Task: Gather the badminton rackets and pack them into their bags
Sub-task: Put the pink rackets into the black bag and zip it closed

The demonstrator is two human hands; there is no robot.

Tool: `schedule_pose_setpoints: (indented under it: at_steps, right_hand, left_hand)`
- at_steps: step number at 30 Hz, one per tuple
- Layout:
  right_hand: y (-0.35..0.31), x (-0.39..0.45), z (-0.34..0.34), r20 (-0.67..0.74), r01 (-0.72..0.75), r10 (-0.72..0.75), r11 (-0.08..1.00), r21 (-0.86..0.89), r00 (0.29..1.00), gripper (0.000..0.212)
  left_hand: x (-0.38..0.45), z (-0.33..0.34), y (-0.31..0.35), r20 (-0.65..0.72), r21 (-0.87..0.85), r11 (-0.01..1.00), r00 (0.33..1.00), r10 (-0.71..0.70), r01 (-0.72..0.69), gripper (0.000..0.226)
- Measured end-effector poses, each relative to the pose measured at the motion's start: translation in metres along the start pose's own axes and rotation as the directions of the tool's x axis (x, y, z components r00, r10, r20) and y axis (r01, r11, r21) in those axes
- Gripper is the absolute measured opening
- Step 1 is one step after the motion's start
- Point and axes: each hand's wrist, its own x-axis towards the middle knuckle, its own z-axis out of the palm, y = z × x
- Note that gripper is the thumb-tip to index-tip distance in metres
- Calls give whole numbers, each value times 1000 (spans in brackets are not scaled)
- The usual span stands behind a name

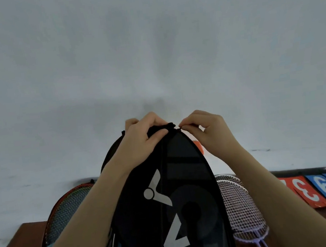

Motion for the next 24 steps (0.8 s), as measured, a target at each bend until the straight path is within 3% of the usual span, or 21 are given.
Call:
schedule_pose_setpoints:
  at_steps: [2, 4, 8, 16, 20, 24]
  right_hand:
    - [3, 0, -3, 5, 24, -24, 1000, 15, 1000, 11]
    - [8, -5, -5, -7, 24, -23, 1000, 15, 1000, 11]
    - [16, -16, -13, -26, 28, -27, 1000, 8, 999, 13]
    - [21, -24, -19, -60, 12, -12, 1000, -4, 998, 12]
    - [18, -6, -30, -43, 95, -97, 994, -48, 994, 11]
    - [19, -4, -32, -68, 115, -120, 991, -63, 990, 11]
  left_hand:
    - [1, -1, 5, -8, 89, 994, 998, 65, -64, 17]
    - [3, 2, 6, -15, 291, 948, 990, 141, -130, 24]
    - [5, 17, 8, -94, 490, 864, 978, 188, -119, 29]
    - [6, 31, 14, -144, 458, 886, 978, 154, -72, 28]
    - [25, 13, 21, 37, 311, 947, 996, 77, -85, 22]
    - [36, 8, 22, 192, 297, 948, 980, 57, -114, 24]
